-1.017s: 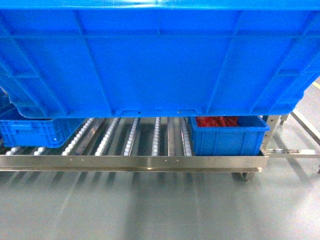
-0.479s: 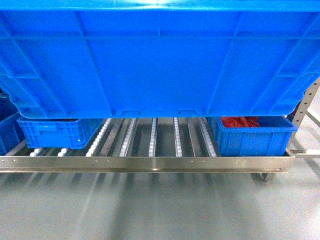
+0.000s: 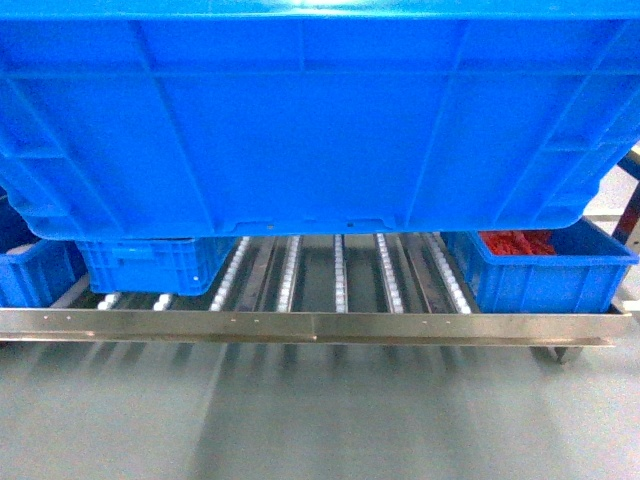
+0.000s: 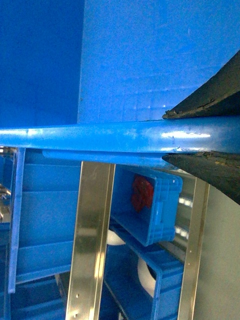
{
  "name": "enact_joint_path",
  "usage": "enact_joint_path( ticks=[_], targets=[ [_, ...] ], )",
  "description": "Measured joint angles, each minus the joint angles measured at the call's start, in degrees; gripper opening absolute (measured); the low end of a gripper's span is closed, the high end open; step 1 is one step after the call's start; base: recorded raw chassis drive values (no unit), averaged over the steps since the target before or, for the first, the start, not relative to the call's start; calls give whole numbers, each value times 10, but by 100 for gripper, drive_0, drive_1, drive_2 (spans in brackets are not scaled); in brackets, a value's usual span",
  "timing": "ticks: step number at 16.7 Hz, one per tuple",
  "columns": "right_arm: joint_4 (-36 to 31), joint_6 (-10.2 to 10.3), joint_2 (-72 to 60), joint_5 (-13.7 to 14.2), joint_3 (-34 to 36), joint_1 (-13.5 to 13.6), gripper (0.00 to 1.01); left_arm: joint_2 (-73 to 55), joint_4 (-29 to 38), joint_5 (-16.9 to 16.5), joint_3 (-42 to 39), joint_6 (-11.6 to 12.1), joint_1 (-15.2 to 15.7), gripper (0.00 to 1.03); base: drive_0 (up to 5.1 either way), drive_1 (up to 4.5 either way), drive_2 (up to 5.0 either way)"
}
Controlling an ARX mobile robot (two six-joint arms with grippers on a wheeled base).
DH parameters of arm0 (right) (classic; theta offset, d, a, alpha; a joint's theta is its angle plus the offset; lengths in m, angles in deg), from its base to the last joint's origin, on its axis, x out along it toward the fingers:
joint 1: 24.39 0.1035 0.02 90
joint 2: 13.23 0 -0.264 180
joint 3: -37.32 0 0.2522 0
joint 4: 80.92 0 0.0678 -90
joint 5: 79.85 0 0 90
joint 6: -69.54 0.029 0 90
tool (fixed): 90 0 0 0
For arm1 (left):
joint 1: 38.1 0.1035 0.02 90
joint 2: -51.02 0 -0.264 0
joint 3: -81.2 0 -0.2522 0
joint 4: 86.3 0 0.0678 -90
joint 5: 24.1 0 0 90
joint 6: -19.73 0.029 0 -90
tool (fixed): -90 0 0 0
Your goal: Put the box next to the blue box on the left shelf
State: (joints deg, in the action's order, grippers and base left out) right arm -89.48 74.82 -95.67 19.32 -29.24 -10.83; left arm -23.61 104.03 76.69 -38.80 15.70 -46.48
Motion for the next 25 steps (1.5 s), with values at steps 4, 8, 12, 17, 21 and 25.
enact_joint_path(
  ticks=[4, 8, 12, 17, 21, 25],
  targets=[
    [3, 2, 0, 0, 0, -4, 9, 1, 5, -3, 0, 4, -2, 9, -19, -19, -19],
    [2, 2, 0, 0, 0, -5, 9, 1, 4, -2, 0, 3, -3, 9, 0, 0, 0],
    [3, 2, 0, 0, 0, -5, 9, 1, 4, -2, 0, 3, -3, 9, 0, 0, 0],
    [2, 2, 0, 0, 0, -5, 9, 1, 4, -2, 0, 3, -3, 9, 0, 0, 0],
    [-2, 2, 0, 0, 0, -5, 9, 1, 9, -3, 0, 3, -3, 9, 0, 0, 0],
    [3, 2, 0, -1, 1, -5, 9, 1, 4, -2, 0, 4, -3, 9, 0, 0, 0]
  ],
)
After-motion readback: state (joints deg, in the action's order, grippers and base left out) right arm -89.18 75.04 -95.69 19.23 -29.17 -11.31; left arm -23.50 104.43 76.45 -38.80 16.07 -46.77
